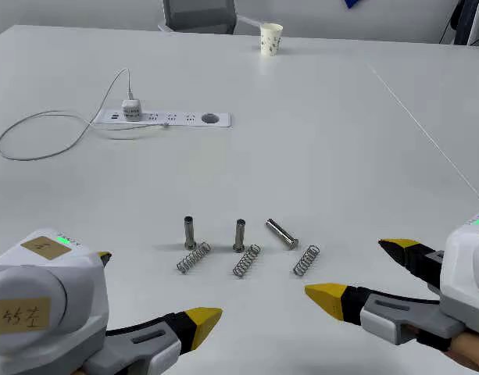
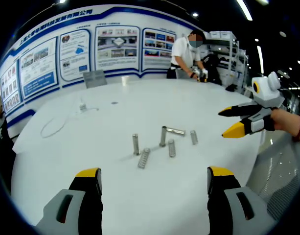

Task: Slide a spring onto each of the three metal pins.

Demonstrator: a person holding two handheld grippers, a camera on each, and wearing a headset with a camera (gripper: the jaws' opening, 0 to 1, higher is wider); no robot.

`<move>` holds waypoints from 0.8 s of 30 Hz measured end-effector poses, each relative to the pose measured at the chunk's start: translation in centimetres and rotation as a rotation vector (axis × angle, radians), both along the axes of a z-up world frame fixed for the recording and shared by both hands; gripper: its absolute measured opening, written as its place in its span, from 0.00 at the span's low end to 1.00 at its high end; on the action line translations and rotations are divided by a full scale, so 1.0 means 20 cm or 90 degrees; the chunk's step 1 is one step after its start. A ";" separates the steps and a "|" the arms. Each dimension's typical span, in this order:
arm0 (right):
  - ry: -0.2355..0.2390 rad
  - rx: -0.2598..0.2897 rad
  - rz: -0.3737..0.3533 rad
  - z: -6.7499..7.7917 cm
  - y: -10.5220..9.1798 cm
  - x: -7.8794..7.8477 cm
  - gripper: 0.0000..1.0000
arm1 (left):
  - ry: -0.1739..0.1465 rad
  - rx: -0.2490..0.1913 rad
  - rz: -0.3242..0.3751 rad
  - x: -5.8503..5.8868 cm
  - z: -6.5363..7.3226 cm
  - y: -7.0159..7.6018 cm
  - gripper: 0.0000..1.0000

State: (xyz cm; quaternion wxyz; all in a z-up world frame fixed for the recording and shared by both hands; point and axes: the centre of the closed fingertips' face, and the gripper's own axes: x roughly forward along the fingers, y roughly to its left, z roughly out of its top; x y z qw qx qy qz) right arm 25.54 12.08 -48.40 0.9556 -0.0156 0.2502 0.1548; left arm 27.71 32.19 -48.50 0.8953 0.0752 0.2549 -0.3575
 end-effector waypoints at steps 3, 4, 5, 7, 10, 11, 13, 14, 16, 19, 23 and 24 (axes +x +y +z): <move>0.004 0.002 0.002 0.01 -0.01 0.02 0.75 | 0.001 -0.003 -0.001 0.00 0.00 0.00 0.91; 0.005 0.003 0.002 0.01 -0.01 0.02 0.74 | 0.002 -0.004 -0.001 0.00 0.00 0.00 0.91; 0.007 0.003 0.001 0.01 -0.01 0.03 0.73 | 0.003 -0.005 -0.002 0.00 0.01 0.00 0.91; 0.014 0.004 0.003 0.01 -0.01 0.04 0.72 | 0.003 -0.005 -0.003 -0.01 0.01 -0.01 0.91; 0.018 0.001 0.008 0.02 0.00 0.07 0.69 | 0.003 -0.005 -0.006 -0.02 0.01 -0.01 0.91; 0.019 0.004 0.008 0.02 0.01 0.08 0.68 | 0.004 -0.005 -0.008 -0.02 0.01 -0.02 0.91; 0.022 0.009 0.012 0.03 0.02 0.11 0.67 | 0.005 -0.005 -0.009 -0.02 0.01 -0.02 0.91; 0.024 0.011 0.012 0.02 0.02 0.12 0.66 | 0.004 -0.005 -0.010 -0.02 0.01 -0.02 0.91; 0.026 0.012 0.019 0.03 0.04 0.14 0.64 | 0.005 -0.005 -0.010 -0.02 0.02 -0.02 0.91; 0.029 0.015 0.021 0.03 0.05 0.18 0.62 | 0.005 -0.005 -0.010 -0.02 0.02 -0.02 0.91; 0.035 0.024 0.025 0.03 0.07 0.24 0.59 | 0.003 -0.007 -0.010 -0.03 0.03 -0.02 0.91; 0.037 0.027 0.026 0.03 0.08 0.24 0.58 | 0.003 -0.007 -0.010 -0.03 0.03 -0.02 0.91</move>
